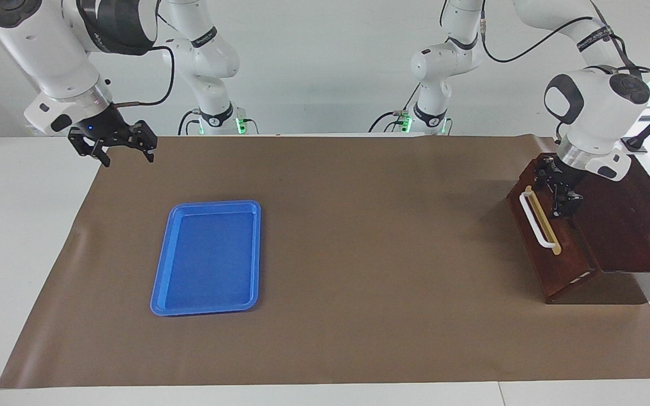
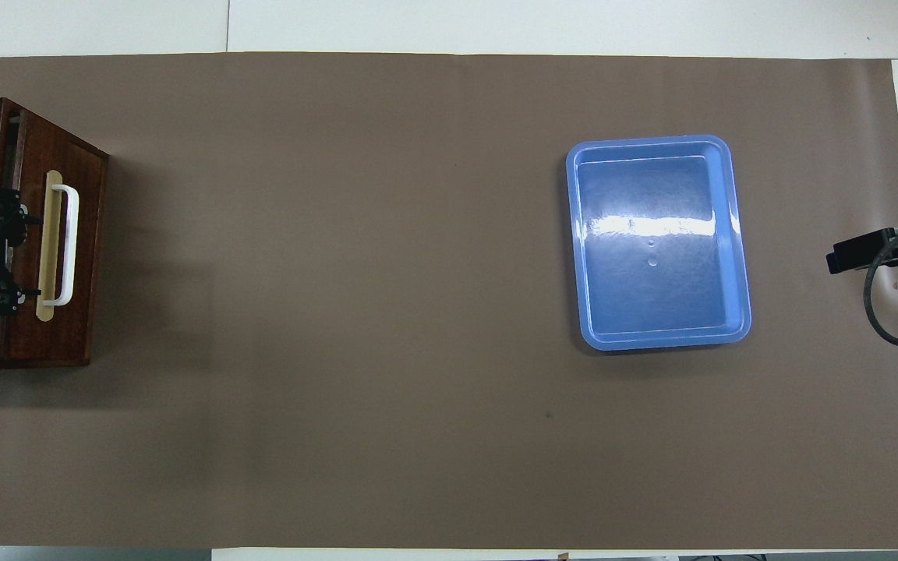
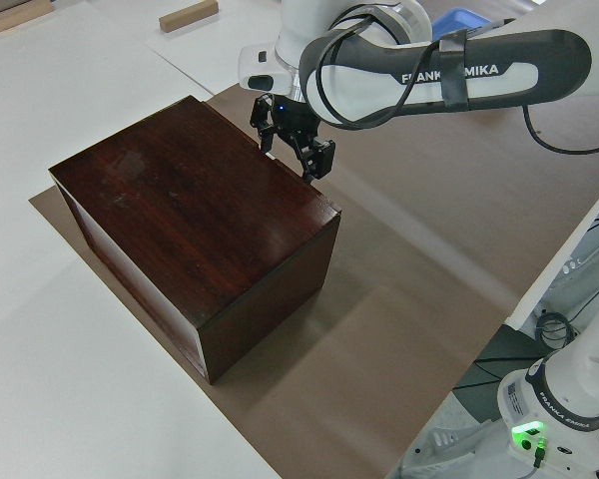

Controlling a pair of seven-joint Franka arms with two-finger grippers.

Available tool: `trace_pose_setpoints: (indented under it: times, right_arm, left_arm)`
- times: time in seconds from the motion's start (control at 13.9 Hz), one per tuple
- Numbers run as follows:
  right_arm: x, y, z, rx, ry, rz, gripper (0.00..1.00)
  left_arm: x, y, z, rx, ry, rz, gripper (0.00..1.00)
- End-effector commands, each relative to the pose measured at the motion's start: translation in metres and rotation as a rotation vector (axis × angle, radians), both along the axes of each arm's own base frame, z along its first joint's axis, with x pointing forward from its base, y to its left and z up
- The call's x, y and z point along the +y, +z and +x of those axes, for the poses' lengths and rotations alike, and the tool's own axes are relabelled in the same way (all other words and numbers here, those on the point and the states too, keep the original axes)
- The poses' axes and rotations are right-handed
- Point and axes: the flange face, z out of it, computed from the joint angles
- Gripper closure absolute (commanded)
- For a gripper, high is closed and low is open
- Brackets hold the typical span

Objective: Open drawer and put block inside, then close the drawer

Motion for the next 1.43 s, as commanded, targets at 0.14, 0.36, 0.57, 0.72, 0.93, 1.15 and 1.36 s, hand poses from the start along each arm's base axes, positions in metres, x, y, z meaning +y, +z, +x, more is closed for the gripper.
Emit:
trace_pose_setpoints:
  times: [0.14, 0.36, 0.57, 0.72, 0.93, 1.15, 1.36]
  right_arm:
    - [0.000, 0.003, -0.006, -0.009, 0.031, -0.025, 0.00]
    - [0.001, 0.004, -0.007, -0.008, 0.033, -0.025, 0.00]
    - [0.000, 0.004, -0.006, -0.010, 0.031, -0.025, 0.00]
    - [0.000, 0.002, -0.007, -0.007, 0.027, -0.025, 0.00]
    - [0.000, 0.003, -0.007, -0.007, 0.024, -0.026, 0.00]
    - [0.000, 0.004, -0.007, -0.009, 0.021, -0.024, 0.00]
    - [-0.001, 0.003, -0.007, -0.007, 0.022, -0.024, 0.00]
  left_arm:
    - [0.008, -0.003, -0.003, -0.008, -0.024, 0.017, 0.00]
    - [0.016, 0.001, -0.002, -0.012, -0.031, 0.036, 0.00]
    - [0.005, 0.015, 0.001, 0.012, -0.047, 0.034, 0.00]
    - [-0.015, 0.048, 0.000, 0.066, -0.096, 0.032, 0.00]
    - [-0.071, 0.089, -0.007, 0.115, -0.352, 0.037, 0.00]
    - [-0.109, 0.114, -0.024, 0.142, -0.631, 0.044, 0.00]
    - [-0.120, 0.122, -0.034, 0.162, -0.905, 0.010, 0.00]
